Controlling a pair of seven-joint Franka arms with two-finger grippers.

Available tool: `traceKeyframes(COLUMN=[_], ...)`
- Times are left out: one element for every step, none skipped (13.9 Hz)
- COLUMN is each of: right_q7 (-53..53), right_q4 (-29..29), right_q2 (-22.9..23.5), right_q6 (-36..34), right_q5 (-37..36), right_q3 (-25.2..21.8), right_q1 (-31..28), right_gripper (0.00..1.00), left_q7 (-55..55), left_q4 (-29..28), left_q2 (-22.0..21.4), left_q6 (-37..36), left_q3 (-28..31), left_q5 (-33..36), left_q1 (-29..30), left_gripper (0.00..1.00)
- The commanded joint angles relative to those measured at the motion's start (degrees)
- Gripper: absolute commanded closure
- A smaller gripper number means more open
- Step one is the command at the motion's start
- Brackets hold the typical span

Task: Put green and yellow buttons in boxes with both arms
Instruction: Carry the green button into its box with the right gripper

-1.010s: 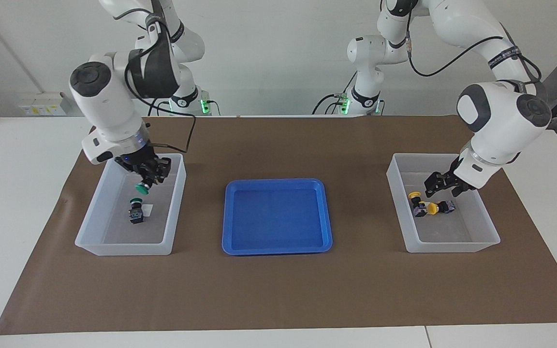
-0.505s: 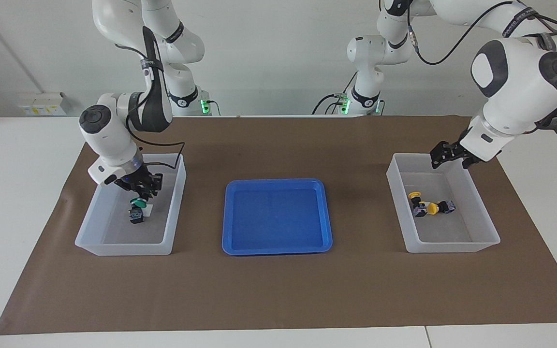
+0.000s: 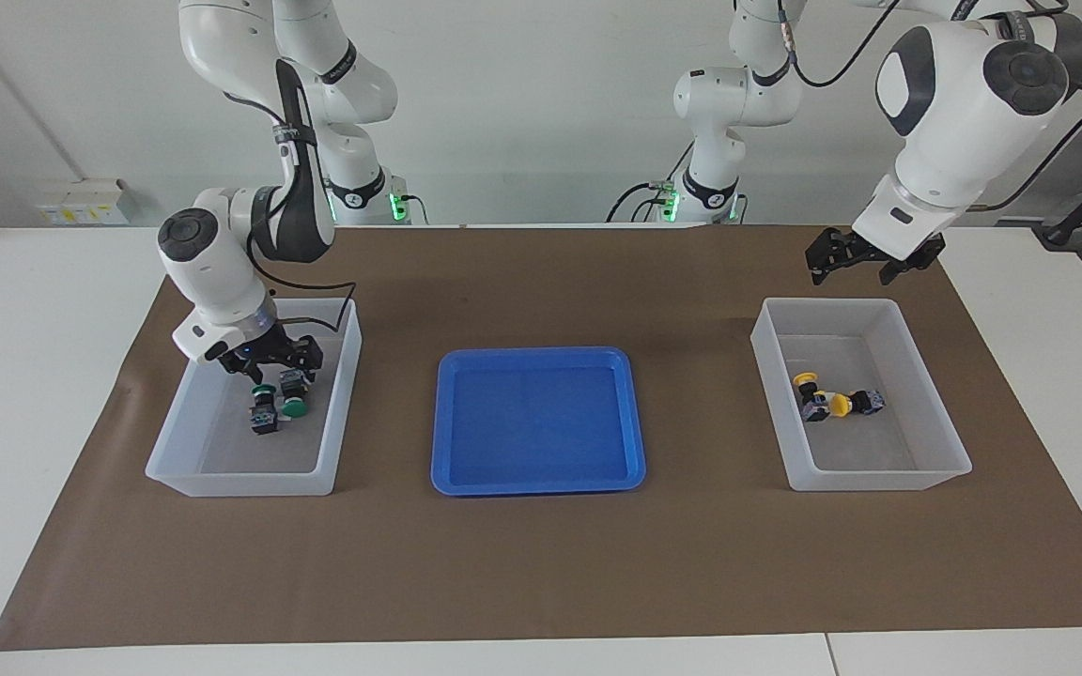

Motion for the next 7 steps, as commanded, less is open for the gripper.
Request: traceKeyframes(right_q7=[1.2, 4.2, 6.5, 7.2, 7.2, 7.3, 7.6], right_q4=[0.6, 2.0, 3.2, 4.5, 6.3, 8.9, 12.0], right_q2=[-1.2, -2.0, -3.0, -4.0, -5.0, -6.2, -7.0], right_q6=[0.5, 0.0, -0.5, -1.6, -3.9, -7.5, -12.2], right_q5=[1.2, 1.2, 1.1, 1.1, 1.0, 0.4, 0.2], right_q3=[0.4, 0.4, 0.5, 0.6, 0.6, 0.6, 0.6], right_q1=[-0.2, -0.1, 0.2, 0.2, 0.3, 0.2, 0.2], right_gripper=[0.00, 0.00, 0.00, 0.00, 0.00, 0.00, 0.00], left_q7=[-0.7, -1.0, -1.1, -1.1, -1.1, -0.5, -0.2], left_q4=[-9.7, -9.8, -9.5, -9.1, -8.5, -8.2, -7.7], left_q2=[-5.8, -5.8, -5.8, -5.8, -6.1, -6.9, -7.5], left_q6=[7.5, 9.3, 10.4, 11.0, 11.1, 11.0, 11.0], left_q3=[-0.1, -0.1, 0.1, 0.3, 0.4, -0.5, -1.1], left_q5=[1.1, 1.1, 1.0, 1.0, 1.0, 1.1, 0.9], left_q1=[0.1, 0.1, 0.2, 0.2, 0.7, 3.1, 5.2], left_gripper=[0.00, 0.00, 0.00, 0.00, 0.00, 0.00, 0.00])
